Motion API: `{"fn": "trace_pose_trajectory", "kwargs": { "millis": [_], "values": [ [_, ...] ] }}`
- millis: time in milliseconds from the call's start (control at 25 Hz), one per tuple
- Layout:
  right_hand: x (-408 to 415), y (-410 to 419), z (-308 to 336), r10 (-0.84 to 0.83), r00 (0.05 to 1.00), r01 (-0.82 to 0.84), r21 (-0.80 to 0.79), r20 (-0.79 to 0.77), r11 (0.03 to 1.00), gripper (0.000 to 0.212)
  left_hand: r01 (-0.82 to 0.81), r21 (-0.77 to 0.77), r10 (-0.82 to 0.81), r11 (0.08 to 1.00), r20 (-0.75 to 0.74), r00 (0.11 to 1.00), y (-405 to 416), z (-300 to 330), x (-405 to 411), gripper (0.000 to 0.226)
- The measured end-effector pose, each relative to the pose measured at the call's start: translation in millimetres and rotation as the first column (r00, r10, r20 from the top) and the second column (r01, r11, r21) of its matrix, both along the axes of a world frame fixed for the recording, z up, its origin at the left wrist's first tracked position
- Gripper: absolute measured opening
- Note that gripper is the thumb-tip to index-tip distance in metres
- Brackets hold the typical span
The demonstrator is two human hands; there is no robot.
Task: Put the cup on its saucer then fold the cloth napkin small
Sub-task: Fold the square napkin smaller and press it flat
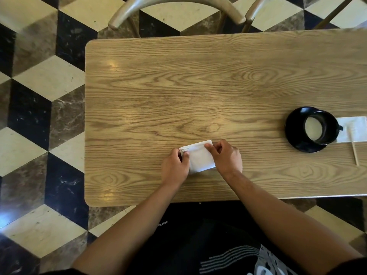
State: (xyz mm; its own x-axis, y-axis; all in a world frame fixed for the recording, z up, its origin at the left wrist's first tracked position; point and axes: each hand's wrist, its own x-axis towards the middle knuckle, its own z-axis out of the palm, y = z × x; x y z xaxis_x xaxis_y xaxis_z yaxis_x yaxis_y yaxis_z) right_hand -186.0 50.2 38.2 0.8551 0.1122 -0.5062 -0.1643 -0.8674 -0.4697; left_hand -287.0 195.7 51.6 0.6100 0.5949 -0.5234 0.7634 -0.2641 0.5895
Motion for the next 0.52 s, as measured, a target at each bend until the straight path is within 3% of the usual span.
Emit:
{"fn": "trace_pose_trajectory", "kwargs": {
  "millis": [320, 520],
  "values": [
    [3.4, 4.0, 2.3, 0.097, 0.993, -0.088, -0.13, 0.061, 0.988, 0.056, 0.116, 0.158, -0.114, 0.981, -0.019, 0.993, -4.9, -4.6, 0.1, 0.032],
    [-3.2, 2.1, -3.9, 0.292, 0.938, -0.245, -0.242, 0.185, 0.939, 0.057, 0.139, 0.148, -0.13, 0.979, -0.07, 0.989, -8.0, -6.6, 1.5, 0.033]
  ]
}}
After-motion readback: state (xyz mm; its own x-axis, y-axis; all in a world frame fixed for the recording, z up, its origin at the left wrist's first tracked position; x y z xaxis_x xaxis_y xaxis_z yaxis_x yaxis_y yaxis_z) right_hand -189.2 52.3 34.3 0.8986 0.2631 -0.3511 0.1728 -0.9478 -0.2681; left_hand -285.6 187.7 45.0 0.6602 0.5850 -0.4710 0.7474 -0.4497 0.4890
